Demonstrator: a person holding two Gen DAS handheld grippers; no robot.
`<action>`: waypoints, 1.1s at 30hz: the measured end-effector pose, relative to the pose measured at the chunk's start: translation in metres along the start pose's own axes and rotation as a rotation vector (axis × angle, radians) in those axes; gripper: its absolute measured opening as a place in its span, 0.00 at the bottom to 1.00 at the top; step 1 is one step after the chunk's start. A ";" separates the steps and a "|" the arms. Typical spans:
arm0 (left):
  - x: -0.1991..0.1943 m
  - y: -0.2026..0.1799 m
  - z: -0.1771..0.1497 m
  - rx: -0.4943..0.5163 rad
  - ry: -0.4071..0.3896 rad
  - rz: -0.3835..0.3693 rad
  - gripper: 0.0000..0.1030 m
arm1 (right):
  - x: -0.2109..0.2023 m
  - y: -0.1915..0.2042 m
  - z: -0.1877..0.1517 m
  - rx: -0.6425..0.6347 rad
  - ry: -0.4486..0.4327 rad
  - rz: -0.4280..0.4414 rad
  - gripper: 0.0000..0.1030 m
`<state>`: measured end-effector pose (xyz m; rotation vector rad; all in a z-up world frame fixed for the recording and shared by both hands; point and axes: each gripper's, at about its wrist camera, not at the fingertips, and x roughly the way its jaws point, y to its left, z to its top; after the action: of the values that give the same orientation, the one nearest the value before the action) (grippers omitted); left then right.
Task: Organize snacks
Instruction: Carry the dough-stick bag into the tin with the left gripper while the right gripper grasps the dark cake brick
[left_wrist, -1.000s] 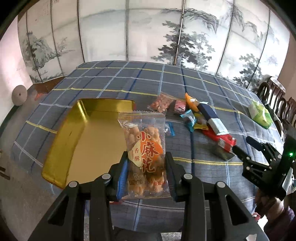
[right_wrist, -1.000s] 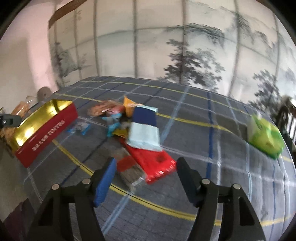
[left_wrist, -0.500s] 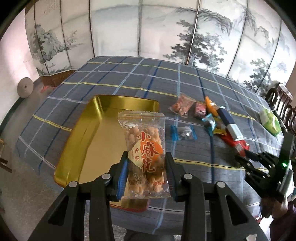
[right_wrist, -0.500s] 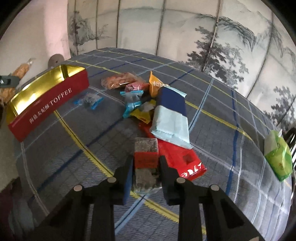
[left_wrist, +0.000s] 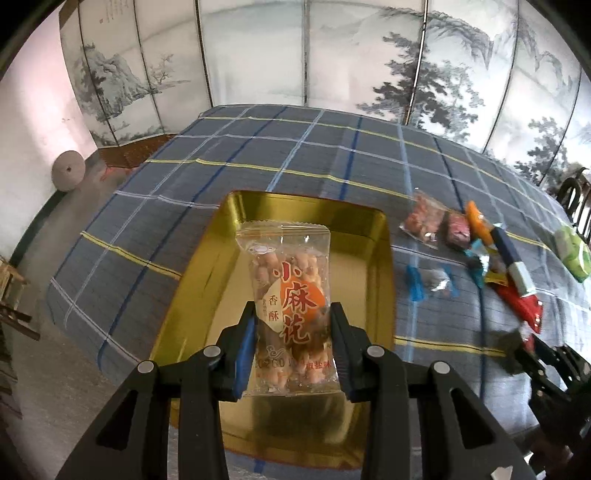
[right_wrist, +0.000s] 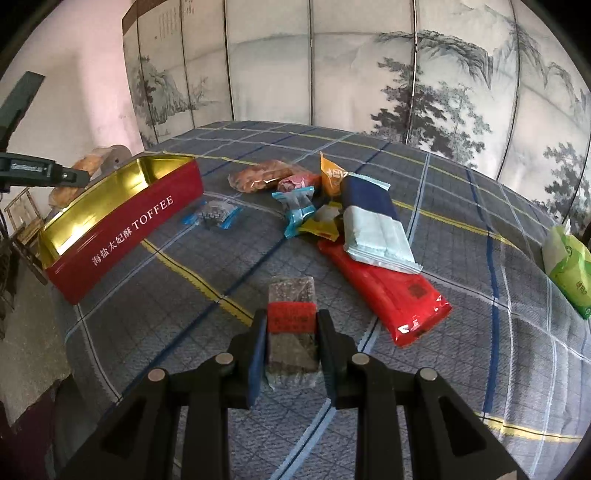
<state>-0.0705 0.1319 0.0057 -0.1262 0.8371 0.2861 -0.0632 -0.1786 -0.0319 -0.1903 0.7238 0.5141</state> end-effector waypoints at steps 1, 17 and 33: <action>0.004 0.002 0.002 0.002 0.004 0.005 0.33 | 0.000 0.000 0.000 0.002 -0.003 -0.001 0.25; 0.065 0.015 0.033 0.065 0.082 0.056 0.33 | 0.002 0.001 0.001 0.008 -0.010 -0.008 0.25; 0.068 0.030 0.045 0.044 0.035 0.082 0.72 | 0.005 -0.001 0.002 0.018 -0.005 -0.008 0.25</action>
<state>-0.0042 0.1842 -0.0156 -0.0559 0.8845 0.3425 -0.0578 -0.1769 -0.0335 -0.1751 0.7226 0.5002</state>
